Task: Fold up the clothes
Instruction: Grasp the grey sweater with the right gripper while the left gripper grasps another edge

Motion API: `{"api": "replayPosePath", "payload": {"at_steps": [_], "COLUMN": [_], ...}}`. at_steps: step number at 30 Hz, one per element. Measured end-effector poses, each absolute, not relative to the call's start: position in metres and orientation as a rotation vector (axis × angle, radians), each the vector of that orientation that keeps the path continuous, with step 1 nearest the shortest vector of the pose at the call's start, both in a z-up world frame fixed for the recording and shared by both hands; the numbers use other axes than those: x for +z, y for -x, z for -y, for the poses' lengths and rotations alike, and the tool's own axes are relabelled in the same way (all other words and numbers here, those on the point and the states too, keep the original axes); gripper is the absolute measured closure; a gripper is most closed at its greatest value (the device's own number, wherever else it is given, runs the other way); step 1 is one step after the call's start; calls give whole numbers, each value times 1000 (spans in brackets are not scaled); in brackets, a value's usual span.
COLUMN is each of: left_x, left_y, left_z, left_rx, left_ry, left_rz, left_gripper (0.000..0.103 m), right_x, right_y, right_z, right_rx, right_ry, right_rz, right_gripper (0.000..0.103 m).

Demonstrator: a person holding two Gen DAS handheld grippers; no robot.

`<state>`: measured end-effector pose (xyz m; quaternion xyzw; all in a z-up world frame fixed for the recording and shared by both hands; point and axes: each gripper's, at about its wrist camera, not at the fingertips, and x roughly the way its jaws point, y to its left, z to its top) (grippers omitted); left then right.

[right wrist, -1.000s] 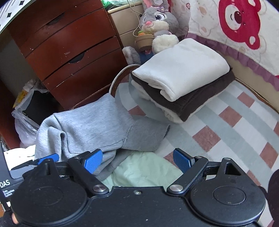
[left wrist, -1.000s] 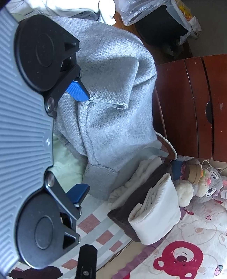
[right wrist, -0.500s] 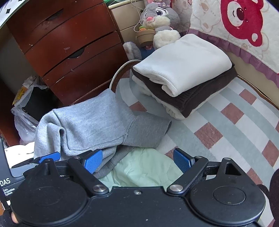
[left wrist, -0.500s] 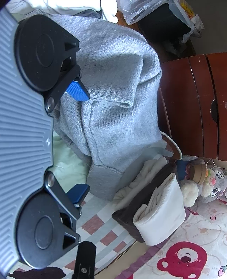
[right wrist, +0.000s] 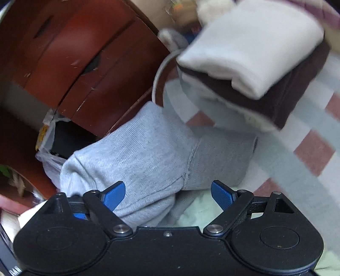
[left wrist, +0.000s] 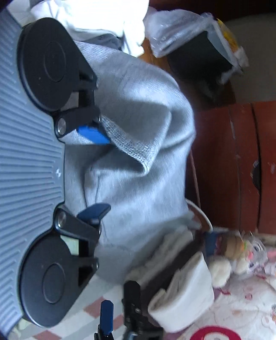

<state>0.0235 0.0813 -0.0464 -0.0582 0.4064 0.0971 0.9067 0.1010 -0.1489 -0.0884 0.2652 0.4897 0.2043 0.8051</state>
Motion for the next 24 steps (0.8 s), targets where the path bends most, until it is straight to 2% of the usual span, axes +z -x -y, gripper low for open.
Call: {"api": "replayPosePath", "payload": {"at_steps": [2,5,8,9,13,15,18,19,20,21,23,24], "left_x": [-52,-58,-65,-68,-79,-82,-87,-88,-87,-86,-84,-83], "left_y": [-26,-30,-35,-36,-42,-43,-45,-45,-43,-41,-41,-41], "left_z": [-87,-88,-86,-86,-84,-85,-84,-83,-83,-83,-86,-88], "left_rx": [211,214,189,179,175,162,151,153,160,168,191,199], "left_ry": [131,123,130,138,155,173,179,173,163,153,131,127], "left_rz": [-847,-857,-872,-882,-907,-908,-904,-895,-865,-837,-799,-782], "left_gripper": [49,49,39,32,23,11,7,9,23,50,70,74], "right_x": [-90,-95,-109,-113,-122,-126,-133,-135,-137,-139,-143,-146], "right_y": [-113,-126,-136,-141,-166,-179,-198,-205,-211,-217,-232,-240], "right_z": [144,135,128,125,118,115,111,109,108,106,101,97], "right_rx": [459,484,471,452,459,468,481,485,490,494,496,480], "right_ry": [-565,-522,-510,-474,-419,-398,-367,-357,-347,-337,-311,-287], "right_rz": [-1050,-1070,-1120,-1114,-1109,-1108,-1105,-1104,-1103,-1102,-1098,-1089], "right_gripper": [18,21,21,21,19,19,19,19,19,20,19,19]}}
